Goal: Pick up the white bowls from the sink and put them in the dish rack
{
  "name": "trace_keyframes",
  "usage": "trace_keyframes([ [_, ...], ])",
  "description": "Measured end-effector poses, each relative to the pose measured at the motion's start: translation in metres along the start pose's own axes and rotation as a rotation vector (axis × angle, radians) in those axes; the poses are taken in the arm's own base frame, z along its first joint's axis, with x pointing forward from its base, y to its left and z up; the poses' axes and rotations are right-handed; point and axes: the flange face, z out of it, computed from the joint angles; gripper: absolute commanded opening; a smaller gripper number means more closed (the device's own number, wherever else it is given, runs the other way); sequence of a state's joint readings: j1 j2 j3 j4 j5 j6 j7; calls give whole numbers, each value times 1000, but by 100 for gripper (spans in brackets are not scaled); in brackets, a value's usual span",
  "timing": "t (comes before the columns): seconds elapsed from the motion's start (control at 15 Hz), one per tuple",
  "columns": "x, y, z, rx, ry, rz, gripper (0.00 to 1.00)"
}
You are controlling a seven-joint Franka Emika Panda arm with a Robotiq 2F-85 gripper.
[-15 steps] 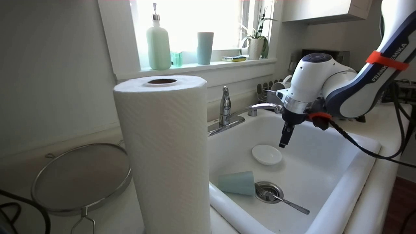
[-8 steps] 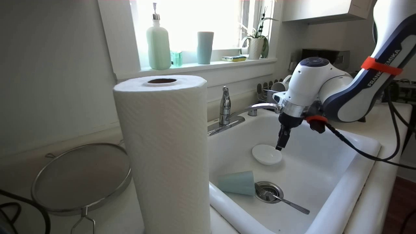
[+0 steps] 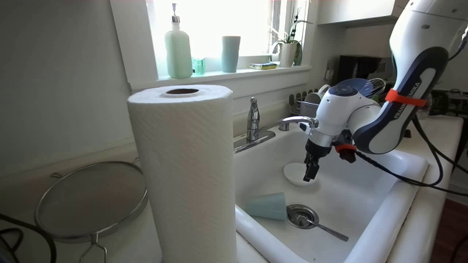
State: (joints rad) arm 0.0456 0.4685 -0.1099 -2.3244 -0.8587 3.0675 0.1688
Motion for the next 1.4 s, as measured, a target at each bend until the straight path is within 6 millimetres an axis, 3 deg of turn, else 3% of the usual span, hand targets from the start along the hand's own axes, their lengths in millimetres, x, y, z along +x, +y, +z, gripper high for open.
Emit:
trace_keyframes([
  [0.47,20,-2,33,-44,-1,-85,99],
  [0.6,24,-10,40,-41,-7,-106,89],
  [0.73,24,-12,46,-41,-15,-112,63],
  [0.93,22,-13,52,-40,-29,-105,42],
  [1.2,22,-12,54,-43,-39,-85,35],
  [1.4,22,-12,55,-45,-50,-64,37],
])
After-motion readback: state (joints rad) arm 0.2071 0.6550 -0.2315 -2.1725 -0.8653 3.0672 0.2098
